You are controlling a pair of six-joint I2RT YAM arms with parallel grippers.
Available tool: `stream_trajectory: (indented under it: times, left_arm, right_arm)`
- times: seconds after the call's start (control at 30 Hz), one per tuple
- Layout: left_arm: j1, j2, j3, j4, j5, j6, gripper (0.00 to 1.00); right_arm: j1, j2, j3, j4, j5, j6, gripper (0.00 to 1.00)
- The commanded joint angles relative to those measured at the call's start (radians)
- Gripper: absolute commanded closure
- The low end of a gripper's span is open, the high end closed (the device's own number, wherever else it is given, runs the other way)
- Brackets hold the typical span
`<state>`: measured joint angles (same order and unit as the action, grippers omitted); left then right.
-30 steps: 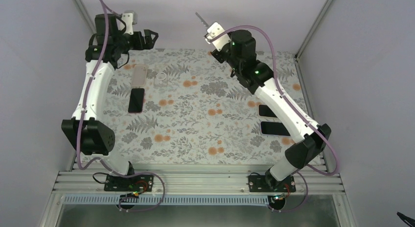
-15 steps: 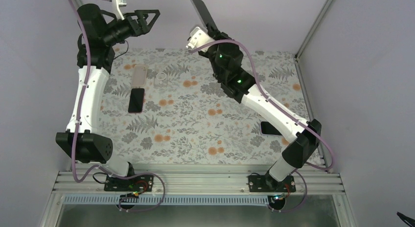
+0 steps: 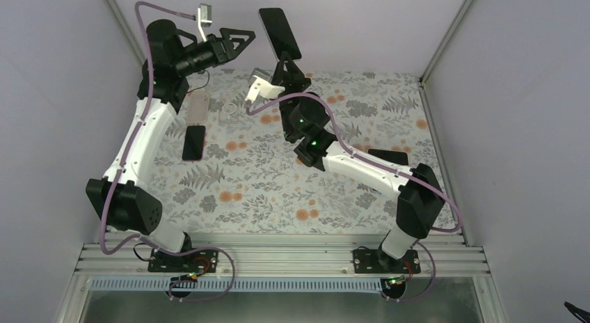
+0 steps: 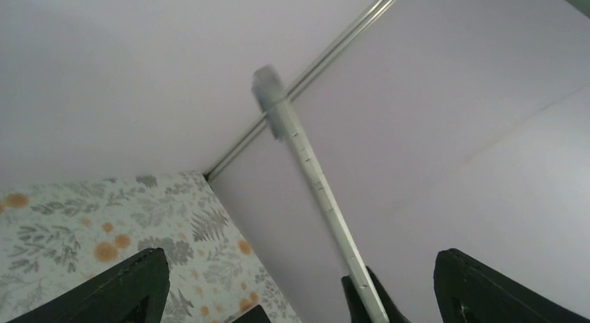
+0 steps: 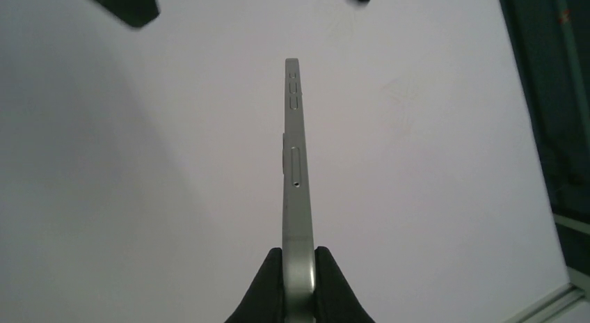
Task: Take the phone out of the phone case
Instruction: Place the phone at the center of the board.
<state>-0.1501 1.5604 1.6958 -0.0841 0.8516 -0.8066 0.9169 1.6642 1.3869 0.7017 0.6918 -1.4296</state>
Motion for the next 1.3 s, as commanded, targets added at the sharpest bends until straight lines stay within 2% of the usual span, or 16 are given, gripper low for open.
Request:
stream_trajectory:
  times: [0.0, 0.23, 0.43, 0.6, 0.77, 1.1, 1.27]
  left_arm:
    - [-0.034, -0.03, -0.048, 0.057, 0.027, -0.071, 0.08]
    - [-0.077, -0.024, -0.077, 0.091, 0.037, -0.102, 0.19]
    - [-0.086, -0.029, -0.091, 0.122, 0.059, -0.118, 0.24]
    - [-0.089, -0.021, -0.097, 0.127, 0.057, -0.13, 0.38]
    - [-0.098, -0.012, -0.101, 0.13, 0.055, -0.13, 0.44]
    - [-0.104, -0.004, -0.109, 0.175, 0.081, -0.153, 0.77]
    - [-0.106, -0.006, -0.13, 0.191, 0.084, -0.163, 0.86]
  right_arm:
    - [0.028, 0.015, -0.014, 0.287, 0.015, -0.167, 0.96]
    - [0.059, 0.052, -0.048, 0.4, 0.009, -0.286, 0.96]
    - [0.06, 0.057, -0.065, 0.417, 0.008, -0.304, 0.96]
    - [0.072, 0.07, -0.091, 0.483, -0.004, -0.361, 0.96]
    - [0.082, 0.097, -0.107, 0.57, -0.016, -0.431, 0.96]
    - [0.098, 0.109, -0.12, 0.575, -0.02, -0.44, 0.96]
    - [0.104, 0.107, -0.136, 0.595, -0.025, -0.443, 0.96]
